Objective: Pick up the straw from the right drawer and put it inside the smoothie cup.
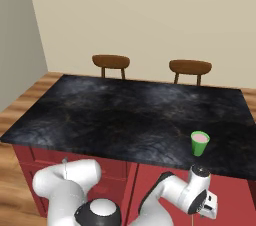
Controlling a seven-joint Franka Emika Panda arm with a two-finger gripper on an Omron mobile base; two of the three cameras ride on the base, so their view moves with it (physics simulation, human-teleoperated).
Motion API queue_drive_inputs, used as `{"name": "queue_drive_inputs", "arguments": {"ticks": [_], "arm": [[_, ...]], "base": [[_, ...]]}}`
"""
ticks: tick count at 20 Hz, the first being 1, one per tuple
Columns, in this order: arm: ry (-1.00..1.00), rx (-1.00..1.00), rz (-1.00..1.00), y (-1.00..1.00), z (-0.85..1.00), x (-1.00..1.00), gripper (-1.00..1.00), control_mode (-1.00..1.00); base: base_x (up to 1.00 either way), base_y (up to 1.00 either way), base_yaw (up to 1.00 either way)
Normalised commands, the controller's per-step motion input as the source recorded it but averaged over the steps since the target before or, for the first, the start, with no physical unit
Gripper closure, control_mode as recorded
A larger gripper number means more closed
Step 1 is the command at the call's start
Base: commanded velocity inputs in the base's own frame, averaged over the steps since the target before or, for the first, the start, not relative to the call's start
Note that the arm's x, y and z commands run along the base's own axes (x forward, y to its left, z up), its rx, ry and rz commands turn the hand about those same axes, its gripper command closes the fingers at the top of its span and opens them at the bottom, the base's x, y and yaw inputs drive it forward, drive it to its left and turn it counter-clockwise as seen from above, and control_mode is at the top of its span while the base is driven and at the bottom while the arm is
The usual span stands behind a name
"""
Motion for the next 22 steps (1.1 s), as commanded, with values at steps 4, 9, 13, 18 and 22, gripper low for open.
{"name": "queue_drive_inputs", "arguments": {"ticks": [4, 9, 13, 18, 22], "arm": [[0.00, 0.00, 0.00, -0.08, -0.74, 0.00, -1.00, -1.00], [0.05, -0.01, 0.00, 0.00, -0.87, 0.00, 1.00, -1.00], [0.01, 0.00, 0.00, 0.03, -0.78, -0.23, 1.00, -1.00], [0.00, 0.00, 0.00, 0.03, -0.65, -0.62, 1.00, -1.00], [0.00, 0.00, 0.00, 0.03, -0.64, -0.70, 1.00, -1.00]], "base": [[0.00, 0.00, 0.00], [0.00, 0.00, 0.00], [0.00, 0.00, 0.00], [0.00, 0.00, 0.00], [0.00, 0.00, 0.00]]}}
